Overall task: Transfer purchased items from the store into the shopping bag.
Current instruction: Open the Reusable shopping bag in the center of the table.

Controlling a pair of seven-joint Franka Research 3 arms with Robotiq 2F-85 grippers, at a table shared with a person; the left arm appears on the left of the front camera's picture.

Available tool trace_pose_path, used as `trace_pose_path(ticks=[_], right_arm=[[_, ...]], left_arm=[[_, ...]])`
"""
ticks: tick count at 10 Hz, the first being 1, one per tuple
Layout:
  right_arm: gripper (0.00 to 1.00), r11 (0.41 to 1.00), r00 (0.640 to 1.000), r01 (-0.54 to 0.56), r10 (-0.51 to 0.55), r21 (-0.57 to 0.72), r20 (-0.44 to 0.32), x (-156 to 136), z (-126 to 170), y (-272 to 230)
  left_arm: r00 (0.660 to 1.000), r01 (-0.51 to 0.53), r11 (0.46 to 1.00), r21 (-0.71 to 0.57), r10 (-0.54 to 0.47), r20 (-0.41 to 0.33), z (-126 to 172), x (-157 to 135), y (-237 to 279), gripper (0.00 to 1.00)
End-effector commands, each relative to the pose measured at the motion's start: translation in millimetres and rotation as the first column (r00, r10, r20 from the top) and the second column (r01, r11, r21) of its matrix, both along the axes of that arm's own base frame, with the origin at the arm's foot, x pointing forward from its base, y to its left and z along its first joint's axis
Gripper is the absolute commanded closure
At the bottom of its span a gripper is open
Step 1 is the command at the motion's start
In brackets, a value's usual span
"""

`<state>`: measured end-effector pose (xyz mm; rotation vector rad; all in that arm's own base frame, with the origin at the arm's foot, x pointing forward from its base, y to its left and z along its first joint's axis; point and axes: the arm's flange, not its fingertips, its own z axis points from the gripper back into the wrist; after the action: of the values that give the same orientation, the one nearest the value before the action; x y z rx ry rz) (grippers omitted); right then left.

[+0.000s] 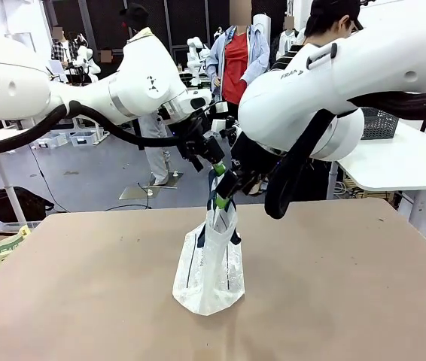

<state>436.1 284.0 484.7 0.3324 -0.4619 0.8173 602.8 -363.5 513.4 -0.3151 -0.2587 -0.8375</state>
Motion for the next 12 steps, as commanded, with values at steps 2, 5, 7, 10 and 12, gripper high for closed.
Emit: trace_pose_path(ticks=[2,5,7,10,12], right_arm=[[0.0,0.999,0.999,0.022,-0.022,-0.028,0.026,7,-8,7],[0.54,0.999,0.998,0.03,-0.028,-0.037,0.052,7,-8,6],[0.91,0.999,0.998,0.036,-0.034,-0.036,0.051,7,-7,6],[1.0,0.998,0.998,0.048,-0.045,-0.047,0.055,7,-5,7],[1.0,0.996,0.995,0.067,-0.062,-0.067,0.074,7,-3,5]], left_arm=[[0.999,-0.024,0.999,0.033,0.025,-0.028,6,4,-4,0.0],[0.999,-0.031,0.998,0.051,0.033,-0.036,4,3,-4,0.37],[0.999,-0.034,0.997,0.065,0.036,-0.037,4,3,-3,0.75],[0.999,-0.034,0.995,0.091,0.037,-0.039,3,2,2,1.0],[0.998,-0.026,0.994,0.103,0.031,-0.049,3,0,16,1.0]])
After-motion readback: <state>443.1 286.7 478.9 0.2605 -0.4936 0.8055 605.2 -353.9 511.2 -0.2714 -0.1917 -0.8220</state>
